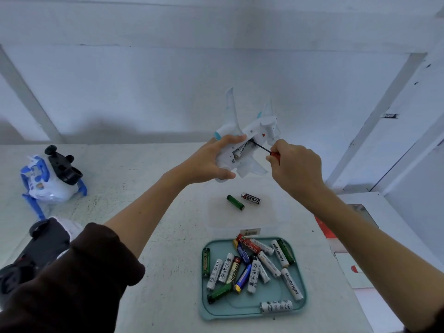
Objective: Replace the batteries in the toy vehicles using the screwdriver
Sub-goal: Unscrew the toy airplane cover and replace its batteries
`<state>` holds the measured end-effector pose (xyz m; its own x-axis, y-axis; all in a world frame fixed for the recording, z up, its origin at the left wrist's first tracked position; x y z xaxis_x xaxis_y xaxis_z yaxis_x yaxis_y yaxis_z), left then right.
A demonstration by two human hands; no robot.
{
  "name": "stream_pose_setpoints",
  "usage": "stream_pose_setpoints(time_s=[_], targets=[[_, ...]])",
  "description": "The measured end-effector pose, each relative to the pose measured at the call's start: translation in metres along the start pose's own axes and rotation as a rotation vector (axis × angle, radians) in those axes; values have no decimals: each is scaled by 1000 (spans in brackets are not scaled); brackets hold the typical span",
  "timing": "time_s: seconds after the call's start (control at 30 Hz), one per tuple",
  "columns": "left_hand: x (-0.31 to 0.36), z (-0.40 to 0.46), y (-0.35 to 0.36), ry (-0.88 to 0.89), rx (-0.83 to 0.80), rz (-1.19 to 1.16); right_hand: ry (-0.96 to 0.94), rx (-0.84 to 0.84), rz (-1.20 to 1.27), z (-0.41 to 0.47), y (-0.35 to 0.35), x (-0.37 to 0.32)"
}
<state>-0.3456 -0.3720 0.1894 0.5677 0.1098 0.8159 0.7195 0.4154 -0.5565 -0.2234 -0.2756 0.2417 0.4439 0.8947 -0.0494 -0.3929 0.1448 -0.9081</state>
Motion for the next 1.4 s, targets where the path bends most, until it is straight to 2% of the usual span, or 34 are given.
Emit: stream_pose_setpoints(time_s=[0.5,0.83,1.0,1.13,1.27,1.4], targets=[[6,0,-3,50,-19,32,-64,39,108,-7,-8,17],[-1,-4,-9,5,29,-13,-79,22,172,-17,3,18],[-13,-19,-25,-51,117,-207,-50,-48,283,-18,13,12],[-24,-44,-44,-94,243,-378,-84,-168,436,-15,22,-8],[-43,-77,-61,-146,354,-457,-217,-305,538,-15,30,-50],[-57,-115,-75,-187,466,-506,-447,-409,495,-26,40,-107]])
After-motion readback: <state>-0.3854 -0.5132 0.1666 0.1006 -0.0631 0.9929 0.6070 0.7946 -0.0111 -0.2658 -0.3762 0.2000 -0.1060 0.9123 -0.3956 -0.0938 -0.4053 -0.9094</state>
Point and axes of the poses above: each hand's wrist, its own z-axis towards the middle knuckle, its own y-axis out of the palm, x = y × z, the point moved 9 cm from there along z, towards the middle knuckle, and after that the axes turned 6 degrees about -z, right-handed, at the moved point
